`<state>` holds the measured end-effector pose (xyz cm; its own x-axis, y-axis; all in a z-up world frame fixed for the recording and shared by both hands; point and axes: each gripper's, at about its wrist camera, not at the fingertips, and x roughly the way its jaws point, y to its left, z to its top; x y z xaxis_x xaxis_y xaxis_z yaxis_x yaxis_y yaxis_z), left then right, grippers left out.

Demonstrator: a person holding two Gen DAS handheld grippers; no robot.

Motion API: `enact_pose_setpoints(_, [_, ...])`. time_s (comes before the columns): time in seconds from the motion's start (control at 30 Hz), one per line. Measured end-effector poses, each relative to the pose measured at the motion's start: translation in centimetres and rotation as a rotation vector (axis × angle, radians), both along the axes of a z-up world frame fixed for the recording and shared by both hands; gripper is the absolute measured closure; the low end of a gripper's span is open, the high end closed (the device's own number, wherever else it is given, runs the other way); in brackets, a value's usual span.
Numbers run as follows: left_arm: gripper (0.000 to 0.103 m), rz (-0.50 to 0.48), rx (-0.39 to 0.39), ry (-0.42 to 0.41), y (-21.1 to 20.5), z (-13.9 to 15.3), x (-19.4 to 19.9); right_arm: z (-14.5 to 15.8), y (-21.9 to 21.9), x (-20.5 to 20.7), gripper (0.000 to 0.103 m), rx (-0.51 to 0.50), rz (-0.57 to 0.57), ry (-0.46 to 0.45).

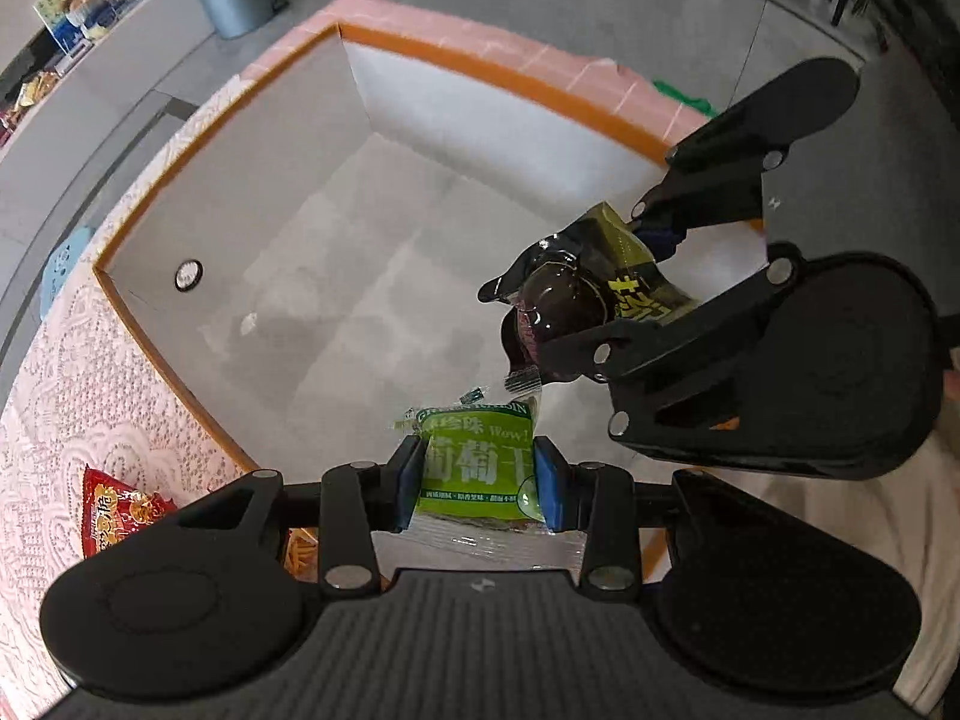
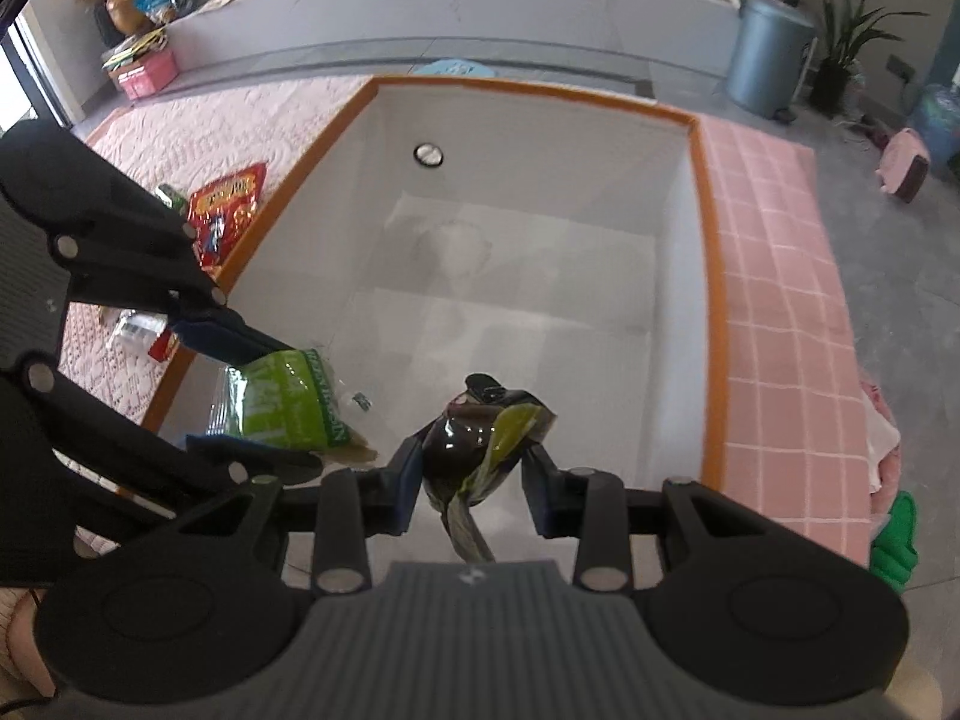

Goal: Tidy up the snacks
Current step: 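Carry both packets over the orange box and open both grippers to drop them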

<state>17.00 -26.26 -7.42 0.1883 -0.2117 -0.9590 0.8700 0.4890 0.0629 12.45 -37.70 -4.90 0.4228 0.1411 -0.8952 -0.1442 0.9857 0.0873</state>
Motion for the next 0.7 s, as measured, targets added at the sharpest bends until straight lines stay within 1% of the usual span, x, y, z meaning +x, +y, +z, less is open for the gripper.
enact_pose_setpoints(0.2, [0.060, -0.054, 0.040, -0.022, -0.4, -1.8, -0.1, -1.6, 0.5, 0.8, 0.068, 0.002, 0.036, 0.062])
enact_pose_setpoints(0.3, [0.060, -0.061, 0.055, -0.014, -0.6, -2.5, 0.3, -2.4, 0.7, 0.8, 0.068, -0.002, 0.043, 0.086])
enact_pose_setpoints(0.53, [0.058, -0.063, 0.084, -0.039, -1.2, -2.6, -0.1, -3.6, 0.9, 0.9, 0.068, -0.001, 0.031, 0.128])
enact_pose_setpoints(0.63, [0.054, -0.060, 0.095, -0.048, -1.0, -2.5, -0.5, -3.8, 1.0, 0.9, 0.068, -0.010, 0.038, 0.139])
enact_pose_setpoints(0.7, [0.054, -0.060, 0.095, -0.062, -0.8, -2.3, -0.8, -3.9, 1.1, 1.0, 0.068, -0.009, 0.037, 0.144])
